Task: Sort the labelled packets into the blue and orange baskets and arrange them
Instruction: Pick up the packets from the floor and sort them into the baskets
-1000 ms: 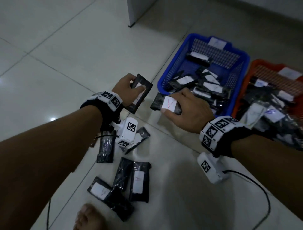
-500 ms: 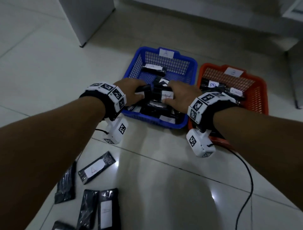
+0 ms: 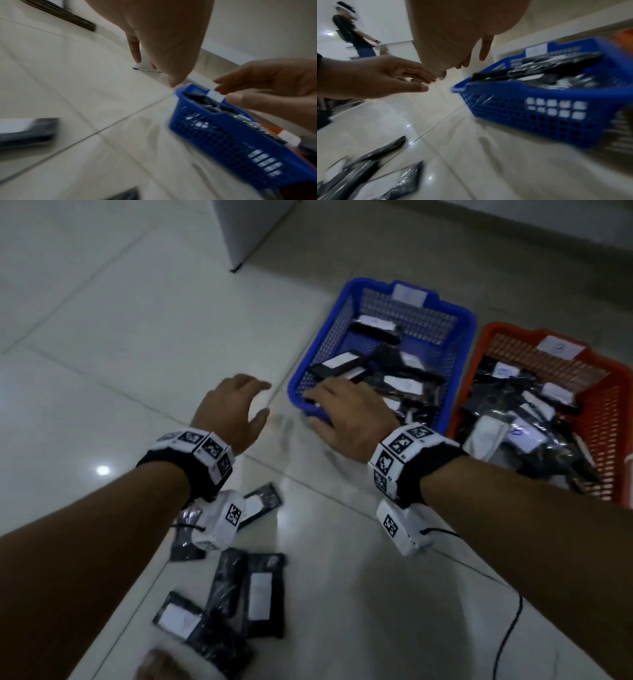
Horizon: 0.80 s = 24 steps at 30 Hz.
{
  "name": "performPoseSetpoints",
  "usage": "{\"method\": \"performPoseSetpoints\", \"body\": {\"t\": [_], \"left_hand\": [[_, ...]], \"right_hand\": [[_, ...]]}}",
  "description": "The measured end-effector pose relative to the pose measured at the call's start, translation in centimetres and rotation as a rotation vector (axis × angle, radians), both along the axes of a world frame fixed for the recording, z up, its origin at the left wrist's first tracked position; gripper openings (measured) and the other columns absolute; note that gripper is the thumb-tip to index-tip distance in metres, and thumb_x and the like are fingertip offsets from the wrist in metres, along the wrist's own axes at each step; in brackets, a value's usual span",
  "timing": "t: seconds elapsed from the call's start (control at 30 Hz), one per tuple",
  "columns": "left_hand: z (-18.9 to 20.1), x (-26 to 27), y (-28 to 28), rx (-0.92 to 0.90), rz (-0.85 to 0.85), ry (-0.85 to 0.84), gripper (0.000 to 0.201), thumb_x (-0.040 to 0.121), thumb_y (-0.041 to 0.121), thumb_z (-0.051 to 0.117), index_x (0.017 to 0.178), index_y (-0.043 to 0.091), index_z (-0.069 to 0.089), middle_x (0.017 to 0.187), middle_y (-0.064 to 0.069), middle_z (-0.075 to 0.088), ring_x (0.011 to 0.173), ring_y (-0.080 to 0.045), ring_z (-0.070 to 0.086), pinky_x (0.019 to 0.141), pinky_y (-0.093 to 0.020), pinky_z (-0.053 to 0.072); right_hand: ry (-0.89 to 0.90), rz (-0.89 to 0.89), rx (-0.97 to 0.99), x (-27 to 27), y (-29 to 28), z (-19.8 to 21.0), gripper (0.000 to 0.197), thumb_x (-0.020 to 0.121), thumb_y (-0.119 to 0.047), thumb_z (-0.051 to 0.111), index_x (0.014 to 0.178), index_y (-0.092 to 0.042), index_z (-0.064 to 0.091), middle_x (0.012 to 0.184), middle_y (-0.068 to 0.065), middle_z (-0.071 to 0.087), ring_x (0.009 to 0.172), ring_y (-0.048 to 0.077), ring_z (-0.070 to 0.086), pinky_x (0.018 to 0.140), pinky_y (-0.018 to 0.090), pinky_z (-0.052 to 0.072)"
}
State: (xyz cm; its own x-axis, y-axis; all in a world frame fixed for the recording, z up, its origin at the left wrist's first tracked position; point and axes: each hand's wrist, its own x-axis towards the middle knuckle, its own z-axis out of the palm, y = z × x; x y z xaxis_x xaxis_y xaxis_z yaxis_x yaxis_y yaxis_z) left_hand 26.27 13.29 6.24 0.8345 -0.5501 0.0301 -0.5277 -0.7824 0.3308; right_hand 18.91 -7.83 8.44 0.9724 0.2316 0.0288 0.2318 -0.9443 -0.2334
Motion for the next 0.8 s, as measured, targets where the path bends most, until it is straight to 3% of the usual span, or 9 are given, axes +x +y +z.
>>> {"method": "performPoseSetpoints", "body": {"t": [0.07, 0.2, 0.4, 0.6, 0.7, 0.8], "left_hand": [[-1.0, -1.7, 5.3, 0.075, 0.095, 0.059, 0.039, 0.087, 0.027, 0.061, 0.124, 0.016, 0.058, 0.123, -0.011, 0.057, 0.110, -0.033, 0.055, 0.089, -0.044, 0.048], [-2.3, -4.5, 13.7, 0.185, 0.242, 0.168, 0.040, 0.088, 0.031, 0.062, 0.125, 0.017, 0.058, 0.127, -0.010, 0.056, 0.114, -0.031, 0.053, 0.093, -0.041, 0.046], [-4.4, -4.8, 16.8, 0.144, 0.364, 0.250, 0.047, 0.088, 0.041, 0.060, 0.129, 0.020, 0.055, 0.130, -0.006, 0.054, 0.118, -0.026, 0.052, 0.097, -0.038, 0.044], [-6.6, -2.2, 15.6, 0.179, 0.379, 0.415, 0.059, 0.085, 0.049, 0.061, 0.135, 0.022, 0.048, 0.127, -0.007, 0.053, 0.115, -0.025, 0.053, 0.098, -0.038, 0.043], [-6.6, -1.4, 14.8, 0.248, 0.317, 0.441, 0.050, 0.081, 0.047, 0.066, 0.124, 0.025, 0.056, 0.113, -0.007, 0.053, 0.108, -0.026, 0.054, 0.092, -0.036, 0.045], [-6.1, -1.3, 13.5, 0.310, 0.202, 0.419, 0.041, 0.080, 0.038, 0.069, 0.113, 0.016, 0.057, 0.109, -0.010, 0.053, 0.100, -0.028, 0.055, 0.080, -0.033, 0.045]], "right_hand": [[0.029, 0.133, 0.059, -0.6, 3.8, -1.0, 0.036, 0.088, -0.033, 0.060, 0.118, -0.015, 0.062, 0.116, 0.007, 0.062, 0.106, 0.027, 0.059, 0.088, 0.041, 0.045], [0.267, 0.276, 0.056, -2.0, 9.5, -3.9, 0.040, 0.093, -0.040, 0.052, 0.129, -0.024, 0.053, 0.132, -0.005, 0.052, 0.120, 0.015, 0.049, 0.099, 0.033, 0.036], [0.478, 0.308, 0.010, -2.0, 13.3, -7.7, 0.051, 0.091, -0.046, 0.055, 0.137, -0.026, 0.046, 0.137, -0.006, 0.048, 0.126, 0.017, 0.044, 0.102, 0.034, 0.034], [0.515, 0.298, -0.052, -1.5, 13.6, -8.3, 0.041, 0.087, -0.043, 0.062, 0.123, -0.025, 0.056, 0.119, -0.002, 0.048, 0.108, 0.019, 0.049, 0.088, 0.034, 0.043], [0.537, 0.223, 0.062, -1.6, 13.1, -7.9, 0.027, 0.088, -0.036, 0.062, 0.108, -0.022, 0.052, 0.110, -0.003, 0.046, 0.089, 0.019, 0.052, 0.075, 0.031, 0.044], [0.494, 0.149, 0.094, -1.4, 12.1, -7.0, 0.018, 0.090, -0.031, 0.058, 0.099, -0.025, 0.044, 0.101, -0.003, 0.054, 0.080, 0.021, 0.053, 0.069, 0.031, 0.040]]}}
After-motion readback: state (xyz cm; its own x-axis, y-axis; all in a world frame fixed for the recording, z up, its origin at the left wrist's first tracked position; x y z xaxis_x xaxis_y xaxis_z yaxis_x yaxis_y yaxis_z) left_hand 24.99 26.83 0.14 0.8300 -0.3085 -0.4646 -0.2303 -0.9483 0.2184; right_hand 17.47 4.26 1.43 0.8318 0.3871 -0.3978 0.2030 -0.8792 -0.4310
